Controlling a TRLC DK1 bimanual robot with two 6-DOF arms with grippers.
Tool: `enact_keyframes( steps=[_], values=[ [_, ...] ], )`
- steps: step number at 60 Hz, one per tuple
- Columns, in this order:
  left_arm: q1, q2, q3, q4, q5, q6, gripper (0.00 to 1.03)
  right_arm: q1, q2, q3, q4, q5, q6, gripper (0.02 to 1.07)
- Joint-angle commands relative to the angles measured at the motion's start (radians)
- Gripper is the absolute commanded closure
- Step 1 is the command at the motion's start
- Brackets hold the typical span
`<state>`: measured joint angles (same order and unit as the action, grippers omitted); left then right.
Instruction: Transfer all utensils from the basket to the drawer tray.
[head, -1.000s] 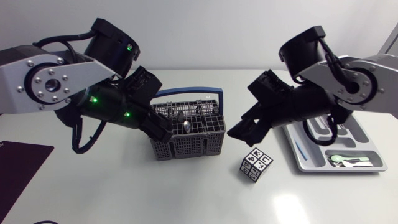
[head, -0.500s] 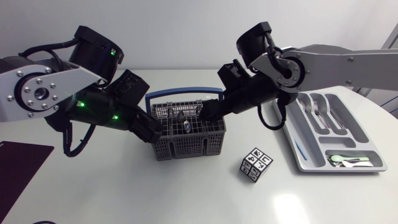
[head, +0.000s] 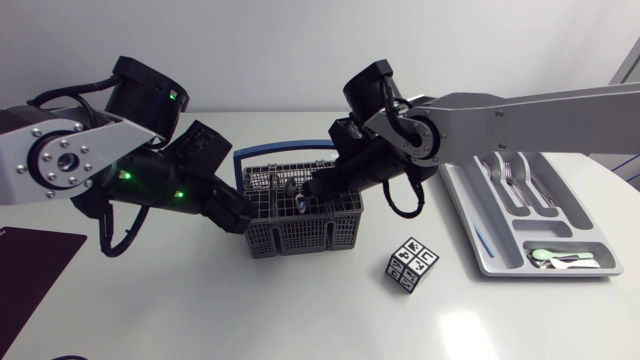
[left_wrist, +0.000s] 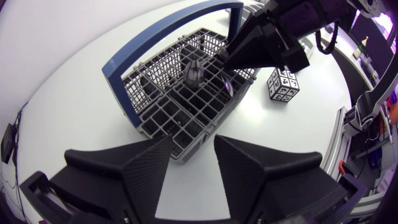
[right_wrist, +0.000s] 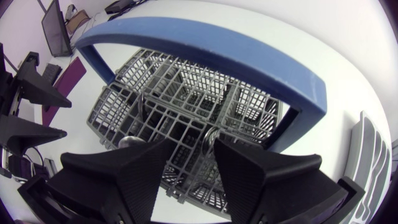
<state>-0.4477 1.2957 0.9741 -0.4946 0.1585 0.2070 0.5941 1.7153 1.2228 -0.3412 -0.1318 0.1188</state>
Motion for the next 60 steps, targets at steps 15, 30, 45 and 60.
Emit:
enact_keyframes(
  steps=[15, 30, 45, 60],
  values=[
    [0.007, -0.019, -0.04, 0.018, 0.021, 0.015, 0.55, 0.015, 0.056, 0.027, 0.036, 0.058, 0.045, 0.82],
    [0.006, -0.019, -0.063, 0.037, 0.023, 0.015, 0.55, 0.013, 0.049, 0.015, 0.053, 0.064, 0.045, 0.93],
    [0.007, -0.021, -0.072, 0.041, 0.023, 0.015, 0.55, 0.016, 0.029, -0.002, 0.064, 0.064, 0.045, 0.97],
    [0.004, -0.018, -0.084, 0.062, 0.023, 0.014, 0.55, 0.021, -0.01, -0.023, 0.076, 0.067, 0.044, 0.97]
  ],
)
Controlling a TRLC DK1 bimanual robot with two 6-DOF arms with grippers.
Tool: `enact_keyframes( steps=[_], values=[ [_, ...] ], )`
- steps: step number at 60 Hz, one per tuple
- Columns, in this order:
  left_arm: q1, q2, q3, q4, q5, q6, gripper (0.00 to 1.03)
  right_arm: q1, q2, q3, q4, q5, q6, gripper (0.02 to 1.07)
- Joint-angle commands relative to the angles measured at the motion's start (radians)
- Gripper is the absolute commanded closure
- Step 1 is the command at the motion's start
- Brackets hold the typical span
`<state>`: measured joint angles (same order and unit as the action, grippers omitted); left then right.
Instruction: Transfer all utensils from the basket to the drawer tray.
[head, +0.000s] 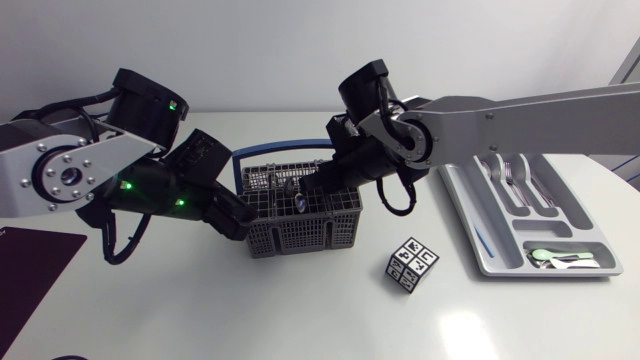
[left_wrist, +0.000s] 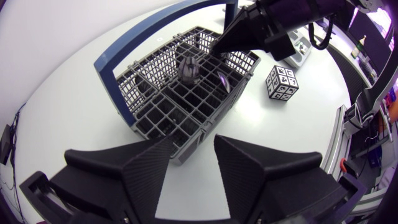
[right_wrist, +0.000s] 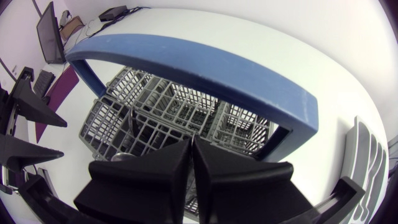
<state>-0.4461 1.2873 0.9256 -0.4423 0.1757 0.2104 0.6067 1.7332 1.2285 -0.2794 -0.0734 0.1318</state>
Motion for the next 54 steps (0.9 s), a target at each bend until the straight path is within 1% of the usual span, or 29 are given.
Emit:
enact_keyframes(
  steps=[1, 24, 32, 41, 45, 54],
  values=[
    [0.001, -0.008, -0.037, 0.013, 0.005, 0.009, 0.55, 0.008, -0.032, -0.031, 0.014, 0.009, 0.029, 0.97],
    [0.0, 0.0, -0.034, 0.017, 0.005, 0.006, 0.55, 0.044, -0.118, -0.058, 0.028, 0.007, 0.019, 0.97],
    [0.0, 0.003, -0.034, 0.017, 0.005, 0.006, 0.55, 0.042, -0.169, -0.063, 0.028, -0.014, 0.012, 0.97],
    [0.0, 0.004, -0.028, 0.019, 0.005, 0.006, 0.55, 0.019, -0.231, -0.07, 0.025, -0.098, 0.019, 0.97],
    [0.0, 0.004, -0.025, 0.019, 0.005, 0.004, 0.55, -0.005, -0.258, -0.072, 0.025, -0.174, 0.034, 0.97],
    [-0.005, 0.004, -0.025, 0.019, 0.005, 0.003, 0.55, -0.051, -0.314, -0.075, 0.022, -0.264, 0.057, 0.97]
  ],
)
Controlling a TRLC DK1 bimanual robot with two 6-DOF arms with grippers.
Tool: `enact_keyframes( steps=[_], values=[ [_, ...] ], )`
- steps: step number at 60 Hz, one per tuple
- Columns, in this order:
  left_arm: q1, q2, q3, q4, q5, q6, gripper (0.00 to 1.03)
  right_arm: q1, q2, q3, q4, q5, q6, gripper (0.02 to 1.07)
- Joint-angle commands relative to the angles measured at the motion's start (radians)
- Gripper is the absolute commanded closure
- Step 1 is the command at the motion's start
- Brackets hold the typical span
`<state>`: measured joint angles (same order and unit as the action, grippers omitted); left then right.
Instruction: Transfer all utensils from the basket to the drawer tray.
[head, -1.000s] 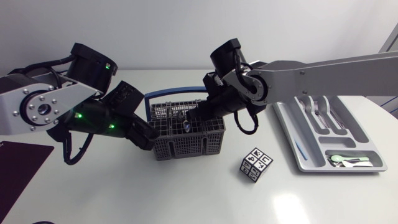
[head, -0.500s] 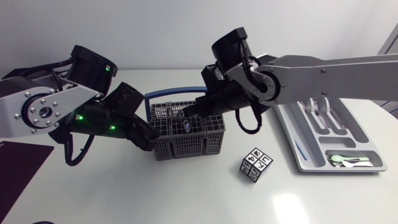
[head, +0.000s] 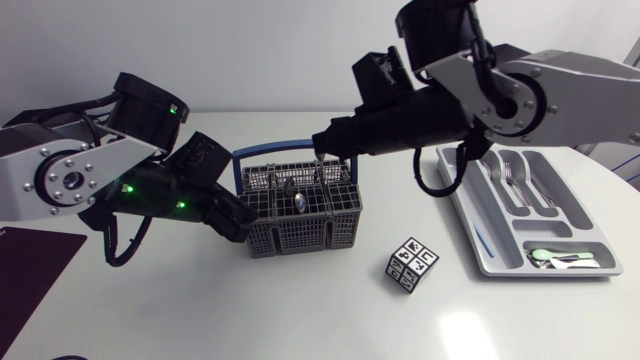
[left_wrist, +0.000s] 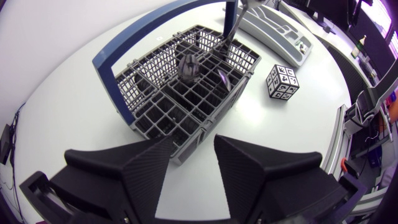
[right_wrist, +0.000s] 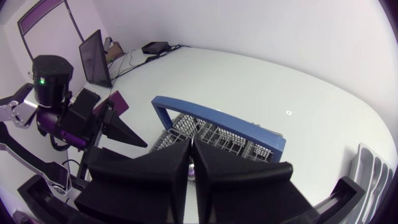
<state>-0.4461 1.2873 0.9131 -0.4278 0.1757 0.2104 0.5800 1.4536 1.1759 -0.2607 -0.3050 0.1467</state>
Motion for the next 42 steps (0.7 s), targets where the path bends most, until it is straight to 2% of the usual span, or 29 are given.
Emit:
enact_keyframes(
  steps=[1, 14, 23, 30, 42],
  values=[
    [-0.005, 0.004, -0.011, 0.003, 0.005, 0.003, 0.55, -0.031, -0.039, -0.022, 0.001, -0.04, 0.044, 0.97],
    [-0.008, -0.002, 0.006, -0.012, 0.004, 0.003, 0.55, -0.151, -0.154, -0.012, -0.132, -0.117, 0.036, 0.97],
    [-0.009, -0.009, 0.012, -0.022, 0.004, 0.003, 0.55, -0.267, -0.233, -0.024, -0.262, -0.112, -0.055, 0.97],
    [-0.013, -0.013, 0.018, -0.025, 0.004, 0.003, 0.55, -0.42, -0.262, -0.058, -0.354, -0.111, -0.164, 0.97],
    [-0.022, -0.008, 0.036, -0.035, 0.004, 0.001, 0.55, -0.689, -0.268, -0.168, -0.42, -0.105, -0.365, 0.97]
  ],
)
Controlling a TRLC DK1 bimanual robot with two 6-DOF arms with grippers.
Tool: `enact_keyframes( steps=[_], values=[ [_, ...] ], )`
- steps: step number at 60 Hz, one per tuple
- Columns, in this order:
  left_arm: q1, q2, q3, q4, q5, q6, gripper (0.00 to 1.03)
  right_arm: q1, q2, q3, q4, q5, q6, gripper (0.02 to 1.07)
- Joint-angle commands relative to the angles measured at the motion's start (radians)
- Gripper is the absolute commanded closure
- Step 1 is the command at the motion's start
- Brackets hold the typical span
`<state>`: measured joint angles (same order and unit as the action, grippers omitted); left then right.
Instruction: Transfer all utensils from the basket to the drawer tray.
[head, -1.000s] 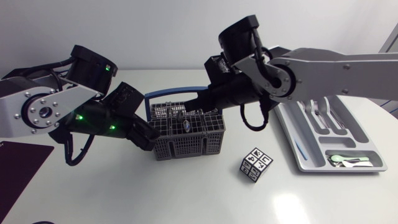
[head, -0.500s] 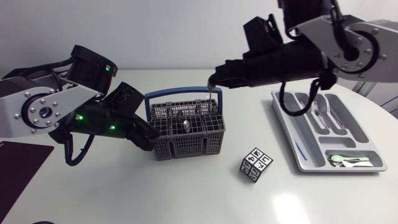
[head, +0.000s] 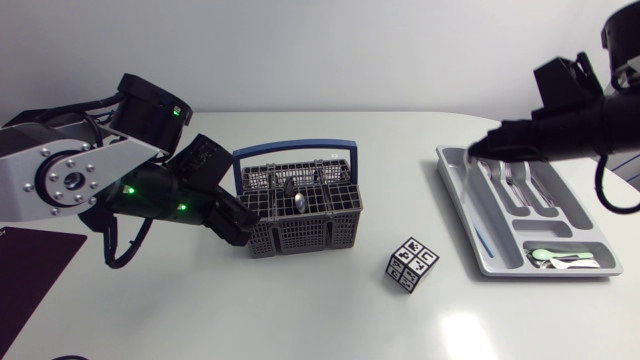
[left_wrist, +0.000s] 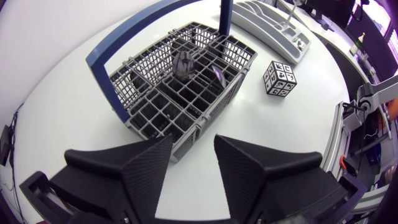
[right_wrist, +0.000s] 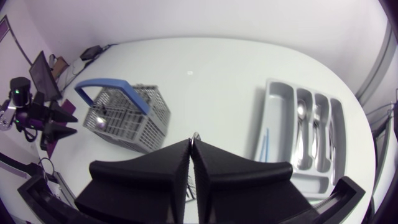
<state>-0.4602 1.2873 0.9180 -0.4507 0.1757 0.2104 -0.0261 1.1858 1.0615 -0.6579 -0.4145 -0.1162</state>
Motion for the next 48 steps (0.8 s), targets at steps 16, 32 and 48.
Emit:
enact_keyframes(
  steps=[16, 32, 48],
  values=[
    [-0.034, 0.006, 0.045, -0.016, 0.002, -0.011, 0.55, -0.339, 0.024, -0.169, 0.069, 0.123, -0.341, 0.97],
    [-0.047, 0.006, 0.055, -0.016, -0.005, -0.023, 0.55, -0.482, 0.098, -0.261, 0.198, 0.18, -0.501, 0.97],
    [-0.064, 0.017, 0.067, -0.016, -0.024, -0.04, 0.55, -0.518, 0.146, -0.336, 0.35, 0.278, -0.554, 0.95]
  ],
)
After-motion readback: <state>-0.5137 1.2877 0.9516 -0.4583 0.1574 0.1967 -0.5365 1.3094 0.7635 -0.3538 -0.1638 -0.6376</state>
